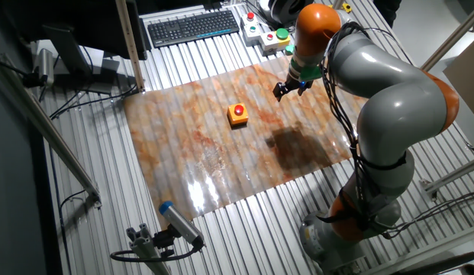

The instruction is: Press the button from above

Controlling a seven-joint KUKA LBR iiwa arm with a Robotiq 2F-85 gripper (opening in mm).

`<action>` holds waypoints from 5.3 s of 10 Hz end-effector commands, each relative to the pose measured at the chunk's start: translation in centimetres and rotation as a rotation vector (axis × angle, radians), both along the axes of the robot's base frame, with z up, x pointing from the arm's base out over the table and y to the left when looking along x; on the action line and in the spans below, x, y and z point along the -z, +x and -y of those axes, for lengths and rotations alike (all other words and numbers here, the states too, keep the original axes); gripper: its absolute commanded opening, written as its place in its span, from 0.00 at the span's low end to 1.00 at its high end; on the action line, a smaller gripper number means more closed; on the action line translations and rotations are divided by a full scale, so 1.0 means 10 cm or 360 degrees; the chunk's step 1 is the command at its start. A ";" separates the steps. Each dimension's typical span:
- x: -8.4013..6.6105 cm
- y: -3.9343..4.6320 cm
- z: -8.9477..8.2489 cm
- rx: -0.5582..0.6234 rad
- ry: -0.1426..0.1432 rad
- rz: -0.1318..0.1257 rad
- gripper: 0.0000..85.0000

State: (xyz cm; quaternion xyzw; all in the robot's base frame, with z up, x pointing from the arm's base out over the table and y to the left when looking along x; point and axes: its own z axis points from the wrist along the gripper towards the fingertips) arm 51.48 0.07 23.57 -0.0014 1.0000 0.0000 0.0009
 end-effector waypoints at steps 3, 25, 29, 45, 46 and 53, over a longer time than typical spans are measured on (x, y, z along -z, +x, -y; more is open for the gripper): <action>-0.05 0.006 -0.03 0.0198 0.0088 0.0088 0.40; 0.07 0.137 -0.13 0.0282 -0.0002 0.0065 0.40; 0.07 0.137 -0.13 0.0301 0.0018 0.0077 0.60; -0.06 0.651 -0.54 0.0336 -0.0031 0.0194 0.60; 0.00 0.654 -0.45 0.0290 0.0004 0.0207 0.60; 0.03 0.769 -0.59 0.0380 0.0002 0.0177 0.60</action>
